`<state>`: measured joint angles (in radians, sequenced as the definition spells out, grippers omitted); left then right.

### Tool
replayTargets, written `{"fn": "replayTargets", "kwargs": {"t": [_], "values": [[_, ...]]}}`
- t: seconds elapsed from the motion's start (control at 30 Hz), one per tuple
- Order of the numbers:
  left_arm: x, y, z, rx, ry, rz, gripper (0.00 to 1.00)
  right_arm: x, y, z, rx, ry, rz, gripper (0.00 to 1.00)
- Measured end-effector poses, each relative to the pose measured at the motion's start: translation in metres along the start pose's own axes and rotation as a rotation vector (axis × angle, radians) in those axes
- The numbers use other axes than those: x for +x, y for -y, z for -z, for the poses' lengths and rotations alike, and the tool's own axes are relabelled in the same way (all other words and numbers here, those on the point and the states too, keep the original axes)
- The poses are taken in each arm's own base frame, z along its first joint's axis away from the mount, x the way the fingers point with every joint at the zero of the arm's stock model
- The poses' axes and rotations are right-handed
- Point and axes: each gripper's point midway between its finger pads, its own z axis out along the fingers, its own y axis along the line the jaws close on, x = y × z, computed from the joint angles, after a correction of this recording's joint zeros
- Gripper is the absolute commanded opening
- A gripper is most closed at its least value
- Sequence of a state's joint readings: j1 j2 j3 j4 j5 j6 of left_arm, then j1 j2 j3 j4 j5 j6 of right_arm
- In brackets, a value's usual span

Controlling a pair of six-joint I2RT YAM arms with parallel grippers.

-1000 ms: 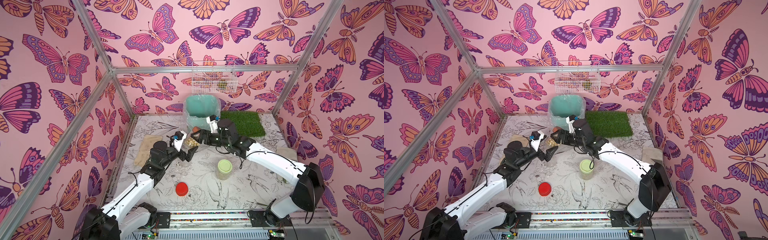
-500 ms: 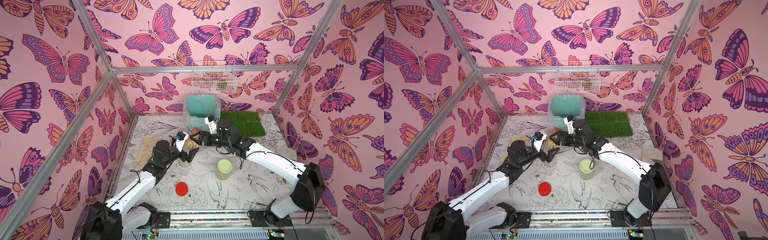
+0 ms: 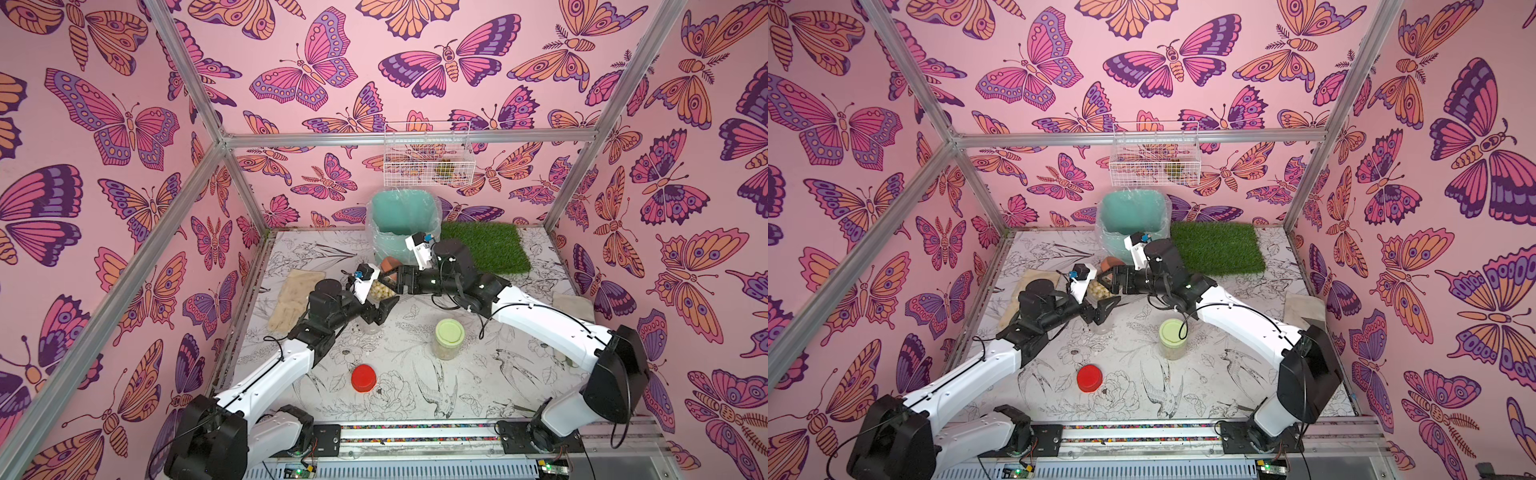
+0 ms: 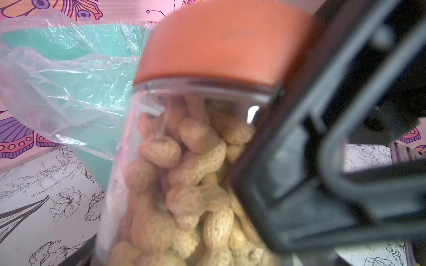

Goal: Empty moldy peanuts from jars
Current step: Adjust the jar.

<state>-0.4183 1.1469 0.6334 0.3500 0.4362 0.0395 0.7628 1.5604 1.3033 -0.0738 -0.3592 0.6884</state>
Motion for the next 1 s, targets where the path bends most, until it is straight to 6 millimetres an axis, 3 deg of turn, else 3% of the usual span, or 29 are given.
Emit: {"fn": "replayTargets", "kwargs": {"t": [0.43,0.6,0.77,0.97,1.0], "values": [[-0.0024,0.0017,-0.0018,0.013,0.009,0.018,0.99,0.0064,0.0005,-0.002,0.02,-0.021,0.051,0.0],[-0.0024,0.0017,-0.0018,0.013,0.009,0.019,0.96,0.0073,0.0011,-0.0023,0.031,-0.021,0.059,0.0],[-0.0025,0.0061,-0.0019,0.035,0.01,0.018,0.8,0.0049,-0.0008,-0.0019,0.025,-0.014,0.062,0.0],[-0.0037,0.0072,-0.0024,0.041,0.015,0.017,0.43,0.0035,-0.002,-0.0009,0.025,-0.015,0.062,0.0],[-0.0037,0.0071,-0.0025,0.041,0.015,0.018,0.42,0.0035,-0.002,-0.0009,0.026,-0.015,0.062,0.0]]}}
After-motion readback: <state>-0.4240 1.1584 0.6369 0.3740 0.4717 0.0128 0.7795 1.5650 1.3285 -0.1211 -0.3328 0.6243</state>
